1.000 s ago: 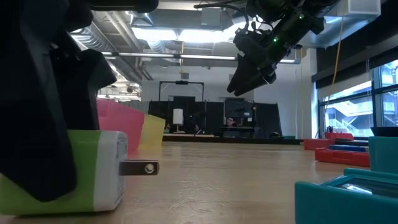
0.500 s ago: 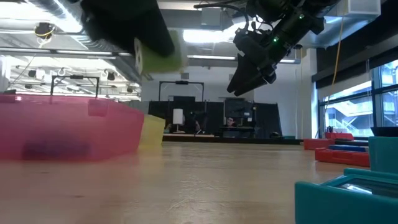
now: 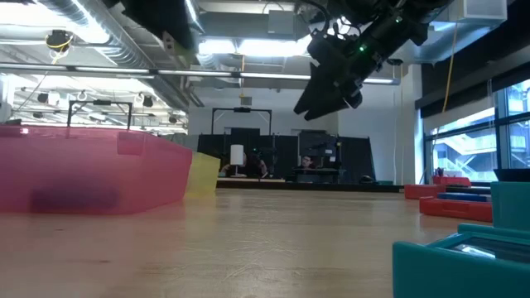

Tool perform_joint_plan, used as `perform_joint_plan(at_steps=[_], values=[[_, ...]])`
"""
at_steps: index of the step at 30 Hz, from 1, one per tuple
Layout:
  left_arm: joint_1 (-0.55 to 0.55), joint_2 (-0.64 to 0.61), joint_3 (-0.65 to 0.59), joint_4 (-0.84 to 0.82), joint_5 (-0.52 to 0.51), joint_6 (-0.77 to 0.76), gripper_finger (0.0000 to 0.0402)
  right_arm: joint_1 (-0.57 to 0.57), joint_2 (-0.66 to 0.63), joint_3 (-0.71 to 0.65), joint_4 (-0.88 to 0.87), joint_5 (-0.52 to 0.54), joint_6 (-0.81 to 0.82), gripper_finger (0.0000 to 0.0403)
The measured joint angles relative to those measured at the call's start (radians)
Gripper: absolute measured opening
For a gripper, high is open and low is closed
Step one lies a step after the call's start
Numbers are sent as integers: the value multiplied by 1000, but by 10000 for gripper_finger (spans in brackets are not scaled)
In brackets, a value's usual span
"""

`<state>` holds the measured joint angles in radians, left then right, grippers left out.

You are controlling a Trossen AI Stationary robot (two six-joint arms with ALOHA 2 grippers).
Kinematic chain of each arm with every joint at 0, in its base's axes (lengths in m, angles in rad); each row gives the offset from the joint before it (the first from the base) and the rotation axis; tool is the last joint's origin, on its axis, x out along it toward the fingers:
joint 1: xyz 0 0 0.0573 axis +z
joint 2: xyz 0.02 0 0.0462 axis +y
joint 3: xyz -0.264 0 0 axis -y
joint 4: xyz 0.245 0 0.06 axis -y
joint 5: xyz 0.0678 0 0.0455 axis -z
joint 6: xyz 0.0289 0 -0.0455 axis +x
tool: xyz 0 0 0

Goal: Pick & Place Office items
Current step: Put the green charger adapter into the yellow bin

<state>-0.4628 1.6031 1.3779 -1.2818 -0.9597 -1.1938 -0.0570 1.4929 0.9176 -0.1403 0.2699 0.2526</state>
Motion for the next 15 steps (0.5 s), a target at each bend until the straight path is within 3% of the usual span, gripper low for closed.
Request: perform_joint_plan(at_steps=[3, 8, 15], values=[[69, -35, -39, -59, -24, 0, 148, 0, 0, 0, 10, 2, 0, 262], [243, -81, -149, -72, 62, 43, 149, 0, 0, 0, 25, 2, 0, 263], [487, -135, -330, 102, 224, 251, 150, 0, 0, 0, 39, 2, 0, 263]])
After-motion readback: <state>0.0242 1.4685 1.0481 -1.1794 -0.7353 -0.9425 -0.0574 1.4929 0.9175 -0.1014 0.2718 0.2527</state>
